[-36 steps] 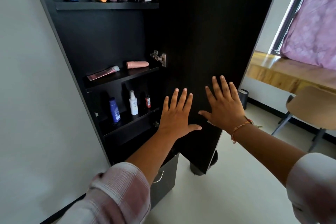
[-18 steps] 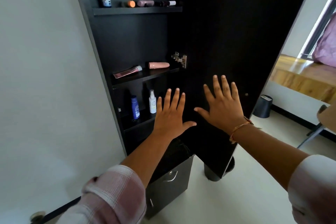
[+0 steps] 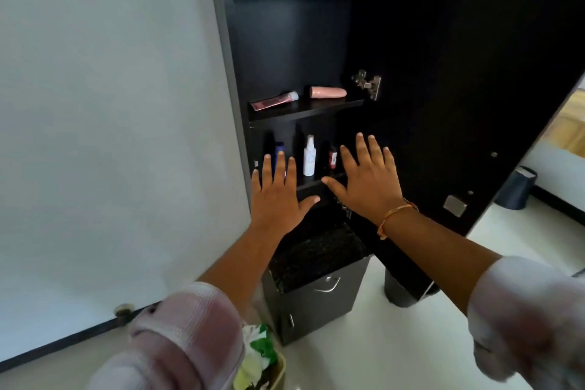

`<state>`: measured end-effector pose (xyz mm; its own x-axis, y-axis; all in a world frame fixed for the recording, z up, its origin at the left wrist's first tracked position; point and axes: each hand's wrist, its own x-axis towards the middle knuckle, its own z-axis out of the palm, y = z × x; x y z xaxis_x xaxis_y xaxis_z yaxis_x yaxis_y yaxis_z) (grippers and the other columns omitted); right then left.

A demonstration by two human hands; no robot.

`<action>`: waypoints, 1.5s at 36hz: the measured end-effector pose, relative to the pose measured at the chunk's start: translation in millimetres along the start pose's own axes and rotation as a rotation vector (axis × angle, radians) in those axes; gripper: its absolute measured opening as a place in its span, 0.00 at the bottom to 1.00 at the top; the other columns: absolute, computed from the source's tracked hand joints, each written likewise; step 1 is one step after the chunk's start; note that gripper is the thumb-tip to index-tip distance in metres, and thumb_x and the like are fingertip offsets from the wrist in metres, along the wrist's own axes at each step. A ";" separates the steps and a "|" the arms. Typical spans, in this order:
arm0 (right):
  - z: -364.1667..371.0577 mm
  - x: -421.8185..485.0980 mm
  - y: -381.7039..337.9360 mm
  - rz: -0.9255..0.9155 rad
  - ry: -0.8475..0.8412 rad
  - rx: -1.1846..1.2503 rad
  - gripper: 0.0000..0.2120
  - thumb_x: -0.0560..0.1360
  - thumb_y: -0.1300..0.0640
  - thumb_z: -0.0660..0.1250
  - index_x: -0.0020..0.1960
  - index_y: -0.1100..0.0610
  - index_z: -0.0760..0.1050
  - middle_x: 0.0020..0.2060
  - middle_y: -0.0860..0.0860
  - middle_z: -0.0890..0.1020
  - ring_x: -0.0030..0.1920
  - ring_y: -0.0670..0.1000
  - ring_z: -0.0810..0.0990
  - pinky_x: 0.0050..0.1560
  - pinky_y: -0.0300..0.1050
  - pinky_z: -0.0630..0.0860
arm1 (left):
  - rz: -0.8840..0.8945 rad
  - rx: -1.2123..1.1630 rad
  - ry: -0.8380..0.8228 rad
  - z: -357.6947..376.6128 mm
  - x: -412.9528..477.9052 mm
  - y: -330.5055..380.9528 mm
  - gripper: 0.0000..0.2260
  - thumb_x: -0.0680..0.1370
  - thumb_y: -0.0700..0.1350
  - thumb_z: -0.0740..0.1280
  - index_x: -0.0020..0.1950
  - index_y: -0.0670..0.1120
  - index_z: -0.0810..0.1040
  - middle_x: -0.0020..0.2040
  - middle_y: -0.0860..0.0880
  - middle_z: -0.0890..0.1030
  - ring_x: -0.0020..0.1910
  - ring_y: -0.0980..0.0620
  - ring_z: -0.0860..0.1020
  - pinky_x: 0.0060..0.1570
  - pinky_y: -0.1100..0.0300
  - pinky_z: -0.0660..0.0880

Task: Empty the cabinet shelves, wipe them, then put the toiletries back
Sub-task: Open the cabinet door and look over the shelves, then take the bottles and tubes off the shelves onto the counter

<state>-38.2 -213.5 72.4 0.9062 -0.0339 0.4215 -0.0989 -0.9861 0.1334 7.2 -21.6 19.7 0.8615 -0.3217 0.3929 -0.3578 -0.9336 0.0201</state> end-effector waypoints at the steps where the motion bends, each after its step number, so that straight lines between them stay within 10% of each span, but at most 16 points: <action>1: 3.6 0.7 -4.5 -0.004 -0.008 0.008 0.40 0.75 0.27 0.45 0.76 0.53 0.61 0.76 0.61 0.59 0.77 0.62 0.55 0.73 0.63 0.58 | -0.008 -0.003 -0.004 1.9 -1.1 -2.3 0.43 0.74 0.74 0.49 0.80 0.47 0.48 0.80 0.44 0.48 0.79 0.40 0.45 0.74 0.39 0.52; 17: 84.7 75.0 -29.1 0.016 -0.115 0.556 0.29 0.78 0.41 0.62 0.70 0.60 0.66 0.63 0.58 0.75 0.59 0.58 0.77 0.49 0.50 0.77 | -0.214 -0.300 -0.054 50.3 47.9 -7.6 0.37 0.78 0.59 0.65 0.79 0.43 0.53 0.77 0.43 0.60 0.76 0.44 0.60 0.73 0.50 0.64; 24: 114.6 126.9 -20.6 0.053 -0.113 0.743 0.30 0.77 0.51 0.68 0.73 0.63 0.62 0.65 0.62 0.73 0.64 0.62 0.73 0.59 0.53 0.73 | -0.414 -0.526 -0.030 81.2 102.5 -6.2 0.35 0.75 0.49 0.72 0.76 0.44 0.59 0.72 0.43 0.68 0.71 0.44 0.68 0.70 0.50 0.68; 40: 188.7 196.0 -2.9 -0.037 -0.152 0.738 0.23 0.75 0.49 0.68 0.67 0.54 0.70 0.64 0.57 0.72 0.60 0.62 0.75 0.56 0.57 0.77 | -0.438 -0.465 -0.069 126.5 166.9 -10.9 0.35 0.75 0.45 0.73 0.78 0.47 0.59 0.76 0.46 0.63 0.74 0.43 0.64 0.71 0.46 0.66; 54: 197.5 206.9 -11.0 -0.053 -0.159 0.913 0.10 0.76 0.51 0.69 0.53 0.55 0.76 0.47 0.56 0.82 0.47 0.58 0.81 0.44 0.49 0.79 | -0.510 -0.525 0.080 114.9 169.0 -12.2 0.14 0.79 0.39 0.64 0.64 0.45 0.72 0.64 0.42 0.71 0.59 0.45 0.74 0.54 0.62 0.70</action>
<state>231.5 -241.8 -19.0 0.9527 0.0592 0.2980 0.2448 -0.7306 -0.6374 198.6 -82.7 -19.8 0.9451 0.1639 0.2826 -0.0622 -0.7590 0.6481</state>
